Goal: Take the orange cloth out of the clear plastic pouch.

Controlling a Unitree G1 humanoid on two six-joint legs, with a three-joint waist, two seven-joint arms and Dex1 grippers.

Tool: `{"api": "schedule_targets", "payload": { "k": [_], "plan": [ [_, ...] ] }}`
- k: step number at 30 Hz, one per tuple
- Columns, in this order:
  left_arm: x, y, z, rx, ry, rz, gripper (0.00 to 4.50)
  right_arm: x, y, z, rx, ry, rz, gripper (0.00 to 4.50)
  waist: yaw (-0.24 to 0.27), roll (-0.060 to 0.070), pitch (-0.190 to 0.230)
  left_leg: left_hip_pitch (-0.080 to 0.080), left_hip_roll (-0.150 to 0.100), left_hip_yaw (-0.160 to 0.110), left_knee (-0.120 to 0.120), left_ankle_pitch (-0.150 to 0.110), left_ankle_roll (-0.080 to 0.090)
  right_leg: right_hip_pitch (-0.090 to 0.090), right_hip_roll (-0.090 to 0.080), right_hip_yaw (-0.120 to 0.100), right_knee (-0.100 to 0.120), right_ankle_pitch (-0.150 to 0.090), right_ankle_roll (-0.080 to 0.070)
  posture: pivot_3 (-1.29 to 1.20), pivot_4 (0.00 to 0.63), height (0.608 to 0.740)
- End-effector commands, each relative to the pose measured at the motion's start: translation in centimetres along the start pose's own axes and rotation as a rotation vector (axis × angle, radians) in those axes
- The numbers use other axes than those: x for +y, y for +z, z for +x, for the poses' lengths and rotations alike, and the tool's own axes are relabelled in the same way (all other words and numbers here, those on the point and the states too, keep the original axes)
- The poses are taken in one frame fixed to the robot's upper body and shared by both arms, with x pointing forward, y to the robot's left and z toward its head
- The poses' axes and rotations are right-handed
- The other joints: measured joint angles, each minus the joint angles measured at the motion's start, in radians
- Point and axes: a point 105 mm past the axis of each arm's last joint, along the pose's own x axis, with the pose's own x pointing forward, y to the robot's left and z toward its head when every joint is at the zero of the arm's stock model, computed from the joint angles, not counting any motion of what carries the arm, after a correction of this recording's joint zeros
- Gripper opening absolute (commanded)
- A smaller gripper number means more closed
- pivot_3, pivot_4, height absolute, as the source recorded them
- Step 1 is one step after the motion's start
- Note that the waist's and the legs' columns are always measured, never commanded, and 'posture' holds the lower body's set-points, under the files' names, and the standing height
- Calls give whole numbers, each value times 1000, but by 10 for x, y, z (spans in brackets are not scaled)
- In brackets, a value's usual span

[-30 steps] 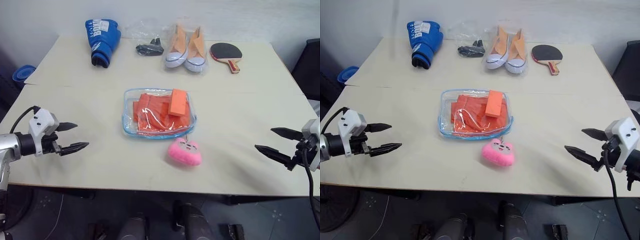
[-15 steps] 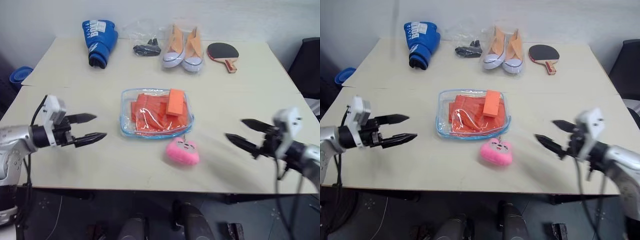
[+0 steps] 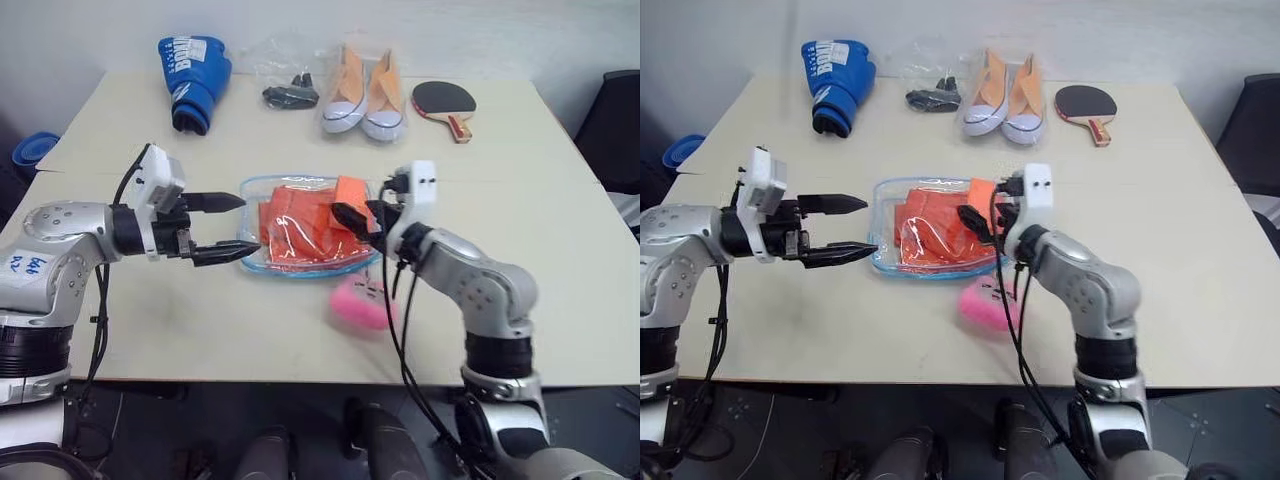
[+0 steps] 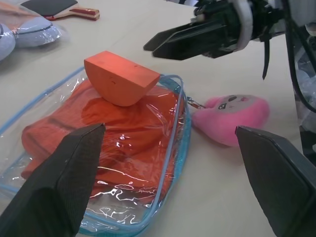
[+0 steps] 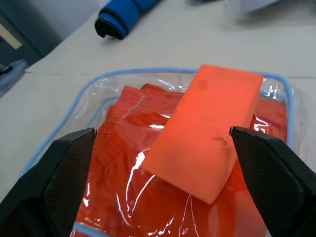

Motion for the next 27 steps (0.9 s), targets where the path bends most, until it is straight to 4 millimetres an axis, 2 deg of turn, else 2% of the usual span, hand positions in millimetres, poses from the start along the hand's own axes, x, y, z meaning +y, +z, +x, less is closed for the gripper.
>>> {"api": "schedule_targets", "payload": {
  "k": [1,5,13,18,24,27],
  "plan": [
    [0,4,1,-5,-1,40,4470,-7,15,6,-46,-70,35,4500,1,0,0,0,0,-1,0,0,0,0,0,0,0,0,0,0,150,740],
    [-1,3,3,-16,1,42,4470,5,20,16,-40,-45,45,4500,-8,0,0,-1,0,-1,0,0,0,0,-1,0,0,0,0,0,150,740],
    [4,5,7,-35,16,57,4470,25,13,31,25,6,31,4500,-24,0,0,-1,1,-2,-1,1,-1,-1,-1,0,0,0,0,0,150,740],
    [3,5,9,-36,11,63,4470,17,-9,41,117,-51,-44,4500,-25,0,0,-1,1,-2,-1,1,-1,-1,-1,0,0,0,0,0,150,740],
    [5,6,11,-37,12,72,4470,16,-20,49,154,-49,-129,4500,-26,0,0,-1,1,-2,-1,1,-1,-1,-1,0,0,0,0,0,150,740],
    [7,7,11,-37,15,76,4500,17,-18,50,135,-45,-134,3890,-26,0,0,-1,1,-2,-1,1,-1,-1,-1,0,0,0,0,0,150,740]
  ]
}}
